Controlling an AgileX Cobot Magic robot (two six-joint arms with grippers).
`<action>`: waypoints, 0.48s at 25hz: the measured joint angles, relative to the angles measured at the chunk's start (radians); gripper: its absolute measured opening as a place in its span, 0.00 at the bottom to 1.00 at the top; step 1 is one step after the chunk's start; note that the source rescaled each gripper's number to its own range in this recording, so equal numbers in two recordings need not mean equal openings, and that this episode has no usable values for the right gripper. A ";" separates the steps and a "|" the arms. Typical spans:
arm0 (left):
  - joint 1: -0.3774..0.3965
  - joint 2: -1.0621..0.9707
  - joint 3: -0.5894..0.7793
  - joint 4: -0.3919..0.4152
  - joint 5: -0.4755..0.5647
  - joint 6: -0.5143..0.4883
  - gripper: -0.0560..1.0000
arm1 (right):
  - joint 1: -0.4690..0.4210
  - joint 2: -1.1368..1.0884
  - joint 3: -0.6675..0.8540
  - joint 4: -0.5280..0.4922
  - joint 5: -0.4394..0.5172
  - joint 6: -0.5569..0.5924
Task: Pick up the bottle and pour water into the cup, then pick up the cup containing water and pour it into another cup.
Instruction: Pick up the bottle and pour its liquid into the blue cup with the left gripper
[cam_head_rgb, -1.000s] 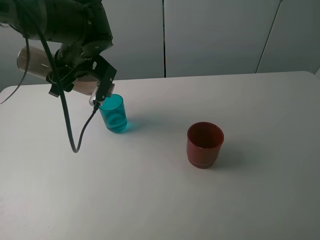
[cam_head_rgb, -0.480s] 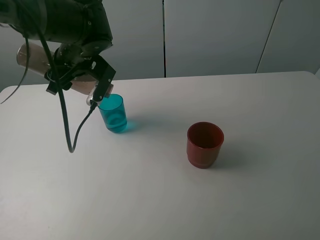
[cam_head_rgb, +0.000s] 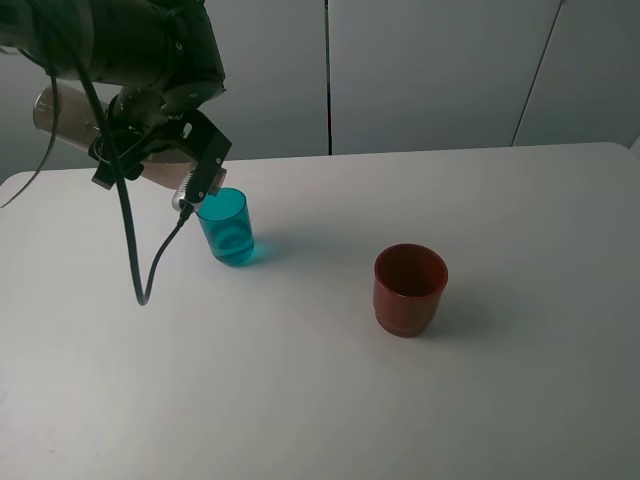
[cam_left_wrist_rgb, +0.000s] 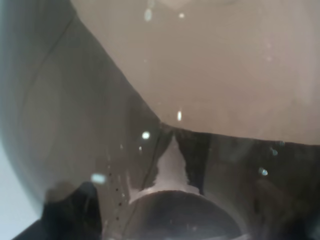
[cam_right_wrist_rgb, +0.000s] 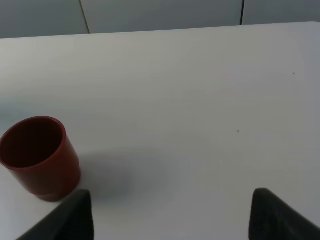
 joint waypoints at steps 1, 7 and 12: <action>0.000 0.000 0.000 0.000 0.000 0.000 0.08 | 0.000 0.000 0.000 0.000 0.000 0.000; 0.000 0.000 0.000 -0.028 0.000 -0.049 0.08 | 0.000 0.000 0.000 0.000 0.000 0.000; 0.000 0.000 0.000 -0.065 0.000 -0.132 0.08 | 0.000 0.000 0.000 0.000 0.000 0.000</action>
